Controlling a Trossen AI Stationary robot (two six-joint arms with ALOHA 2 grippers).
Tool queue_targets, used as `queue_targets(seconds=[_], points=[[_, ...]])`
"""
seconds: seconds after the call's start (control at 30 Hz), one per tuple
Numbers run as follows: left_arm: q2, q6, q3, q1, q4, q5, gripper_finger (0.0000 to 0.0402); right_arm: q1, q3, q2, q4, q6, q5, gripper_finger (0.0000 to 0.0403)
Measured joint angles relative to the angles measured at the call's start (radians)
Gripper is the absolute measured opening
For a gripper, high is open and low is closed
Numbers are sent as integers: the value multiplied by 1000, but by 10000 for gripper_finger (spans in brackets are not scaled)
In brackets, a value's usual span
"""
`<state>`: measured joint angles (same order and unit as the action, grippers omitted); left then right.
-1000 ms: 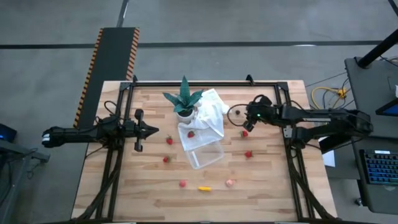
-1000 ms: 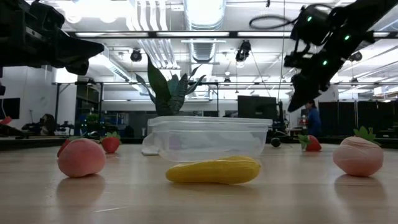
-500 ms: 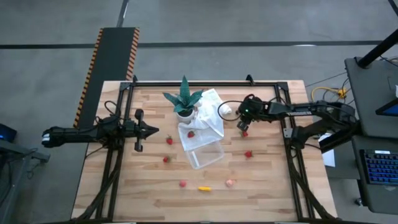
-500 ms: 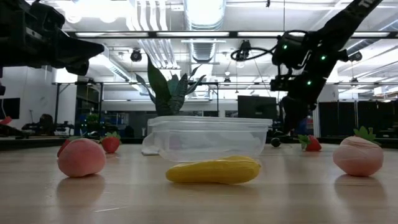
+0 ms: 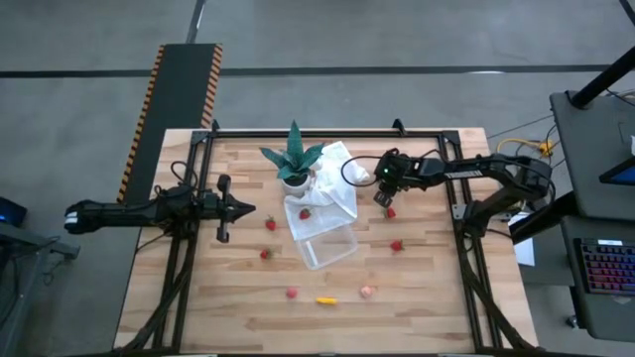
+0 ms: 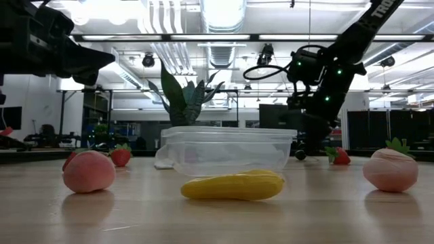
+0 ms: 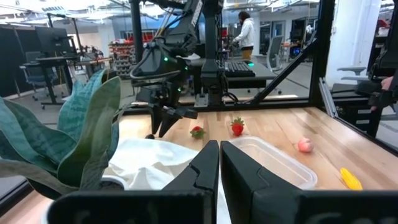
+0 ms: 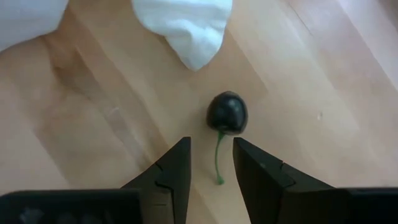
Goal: Pick and placing Produce into tupperware
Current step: Put the black cherry into the transparent bin
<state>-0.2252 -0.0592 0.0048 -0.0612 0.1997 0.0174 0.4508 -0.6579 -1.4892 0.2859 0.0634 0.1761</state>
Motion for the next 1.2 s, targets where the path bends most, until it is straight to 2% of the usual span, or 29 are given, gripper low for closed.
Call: queue_targets(seconds=[0.6, 1.2], points=[[-11, 1, 0, 0, 0, 1, 0, 26, -21, -24, 56, -28, 7, 112], [-11, 2, 0, 0, 0, 1, 0, 26, -21, -24, 55, -244, 8, 111]])
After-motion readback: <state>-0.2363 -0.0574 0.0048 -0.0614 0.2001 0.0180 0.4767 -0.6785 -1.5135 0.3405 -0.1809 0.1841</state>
